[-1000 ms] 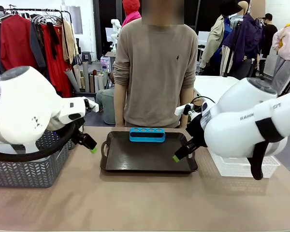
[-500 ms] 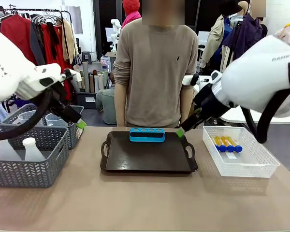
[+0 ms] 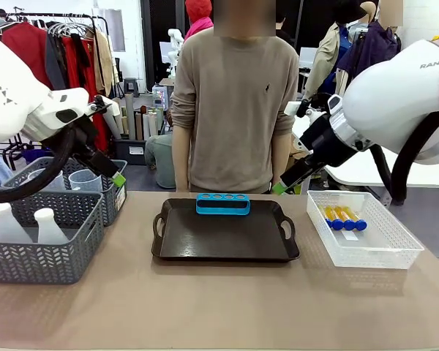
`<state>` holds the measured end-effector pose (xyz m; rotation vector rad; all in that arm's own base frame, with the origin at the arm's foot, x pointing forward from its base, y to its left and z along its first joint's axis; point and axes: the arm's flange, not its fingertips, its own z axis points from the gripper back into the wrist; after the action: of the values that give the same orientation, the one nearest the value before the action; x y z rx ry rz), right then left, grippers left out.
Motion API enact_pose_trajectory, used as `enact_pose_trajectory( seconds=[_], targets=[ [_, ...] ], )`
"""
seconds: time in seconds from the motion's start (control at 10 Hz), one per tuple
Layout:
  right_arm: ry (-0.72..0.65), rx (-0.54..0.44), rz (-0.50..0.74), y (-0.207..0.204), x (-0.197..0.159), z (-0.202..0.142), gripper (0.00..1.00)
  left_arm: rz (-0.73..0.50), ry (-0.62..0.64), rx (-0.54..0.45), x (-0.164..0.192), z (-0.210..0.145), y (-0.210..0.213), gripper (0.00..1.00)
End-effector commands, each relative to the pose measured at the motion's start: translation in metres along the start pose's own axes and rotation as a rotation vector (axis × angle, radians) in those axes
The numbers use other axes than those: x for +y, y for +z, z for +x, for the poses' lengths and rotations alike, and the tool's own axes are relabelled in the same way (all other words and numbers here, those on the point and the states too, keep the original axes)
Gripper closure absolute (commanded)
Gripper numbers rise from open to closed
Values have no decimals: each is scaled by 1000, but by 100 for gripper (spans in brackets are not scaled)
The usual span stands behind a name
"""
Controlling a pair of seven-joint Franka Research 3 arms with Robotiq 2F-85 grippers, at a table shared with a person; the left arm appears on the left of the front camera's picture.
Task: Prepare the laboratory tools.
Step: Pick up one Large Measuring Cup and place it on the Handle tray.
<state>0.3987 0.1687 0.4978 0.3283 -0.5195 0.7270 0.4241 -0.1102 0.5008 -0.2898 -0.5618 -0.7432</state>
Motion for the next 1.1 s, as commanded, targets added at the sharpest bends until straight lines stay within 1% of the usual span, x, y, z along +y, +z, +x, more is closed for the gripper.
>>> enact_pose_trajectory(
  seconds=[0.0,0.1,0.2,0.4,0.7,0.8,1.0],
  targets=[
    [-11,2,8,-2,2,-1,0,1,2,-4,2,0,1,0],
    [0,0,0,0,0,0,0,-31,-30,-28,7,5,16,0],
    [3,-21,60,22,-1,9,0,-48,-73,-65,14,10,36,0],
    [7,-60,104,61,-9,24,0,-65,-132,-123,27,15,71,0],
    [9,-150,125,127,-19,47,0,-47,-211,-154,45,23,112,0],
    [0,-186,139,147,-25,48,0,-29,-235,-173,52,24,125,0],
    [-1,-246,156,182,-34,45,0,25,-224,-201,71,24,147,0]
  ],
)
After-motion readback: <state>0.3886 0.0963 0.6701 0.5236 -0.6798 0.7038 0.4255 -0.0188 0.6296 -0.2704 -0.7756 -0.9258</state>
